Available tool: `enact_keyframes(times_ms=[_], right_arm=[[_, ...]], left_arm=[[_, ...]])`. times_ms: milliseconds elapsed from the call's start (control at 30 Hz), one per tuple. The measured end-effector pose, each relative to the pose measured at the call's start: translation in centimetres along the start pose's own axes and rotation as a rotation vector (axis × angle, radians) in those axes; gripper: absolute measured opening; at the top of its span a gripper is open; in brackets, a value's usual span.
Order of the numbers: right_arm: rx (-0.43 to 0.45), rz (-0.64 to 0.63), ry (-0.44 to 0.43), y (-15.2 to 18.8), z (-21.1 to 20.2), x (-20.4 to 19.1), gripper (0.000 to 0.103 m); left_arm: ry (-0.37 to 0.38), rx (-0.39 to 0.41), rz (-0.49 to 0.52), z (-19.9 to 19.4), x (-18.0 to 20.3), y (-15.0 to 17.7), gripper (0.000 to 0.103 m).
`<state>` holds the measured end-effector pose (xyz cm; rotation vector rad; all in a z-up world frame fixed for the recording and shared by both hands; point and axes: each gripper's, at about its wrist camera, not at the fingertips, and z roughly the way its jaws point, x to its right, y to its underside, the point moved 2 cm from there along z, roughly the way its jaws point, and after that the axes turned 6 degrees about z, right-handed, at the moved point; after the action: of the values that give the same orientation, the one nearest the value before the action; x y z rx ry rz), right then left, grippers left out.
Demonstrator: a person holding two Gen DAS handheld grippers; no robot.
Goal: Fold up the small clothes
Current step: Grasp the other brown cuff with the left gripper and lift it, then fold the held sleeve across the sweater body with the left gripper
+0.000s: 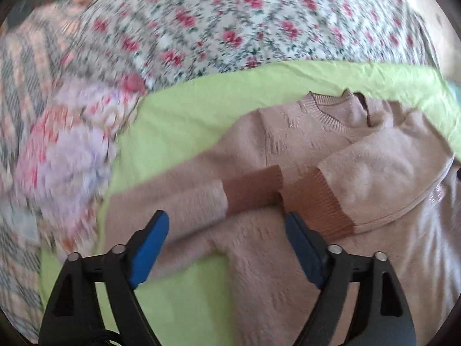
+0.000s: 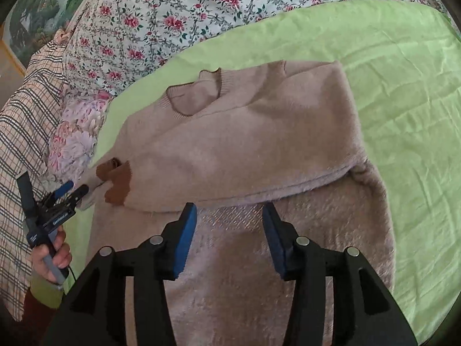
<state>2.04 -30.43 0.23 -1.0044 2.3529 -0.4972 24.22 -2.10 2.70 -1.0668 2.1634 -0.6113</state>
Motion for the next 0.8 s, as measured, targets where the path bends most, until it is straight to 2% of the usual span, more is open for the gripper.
enact_keyframes(times_ms=[133, 167, 200, 233, 267, 300, 400, 533, 667, 800], right_arm=[[-0.053, 0.01, -0.005, 1.0, 1.0, 0.1, 0.049], [-0.059, 0.013, -0.003, 1.2, 1.1, 0.1, 0.049], [-0.065, 0.016, -0.002, 1.3, 1.3, 0.2, 0.049], [-0.068, 0.018, 0.001, 1.3, 1.4, 0.2, 0.049], [-0.069, 0.018, 0.006, 1.4, 1.5, 0.2, 0.049], [-0.07, 0.017, 0.009, 1.4, 1.5, 0.2, 0.049], [-0.066, 0.006, 0.004, 1.4, 1.3, 0.1, 0.049], [-0.045, 0.01, -0.03, 1.4, 0.9, -0.1, 0.049], [-0.024, 0.02, -0.04, 1.2, 0.2, 0.1, 0.049], [0.007, 0.036, -0.039, 0.9, -1.2, 1.3, 0.049]], left_arm=[[-0.016, -0.066, 0.14, 3.8, 0.1, 0.0, 0.085], [-0.023, -0.085, 0.139, 4.9, -0.2, 0.1, 0.085], [-0.016, -0.103, 0.12, 6.0, -0.8, 0.1, 0.079], [-0.006, -0.113, 0.092, 6.7, -1.3, 0.2, 0.059], [0.019, -0.126, 0.053, 7.4, -1.9, 0.2, 0.045], [0.049, -0.141, 0.003, 7.9, -2.6, 0.2, 0.017], [0.096, -0.107, -0.136, 7.3, -4.4, 0.3, 0.01], [0.189, -0.001, -0.291, 3.2, -5.1, -1.3, 0.009], [0.29, 0.098, -0.333, -0.4, -2.3, -4.1, 0.009], [0.402, 0.131, -0.307, -1.5, 3.1, -7.2, 0.009]])
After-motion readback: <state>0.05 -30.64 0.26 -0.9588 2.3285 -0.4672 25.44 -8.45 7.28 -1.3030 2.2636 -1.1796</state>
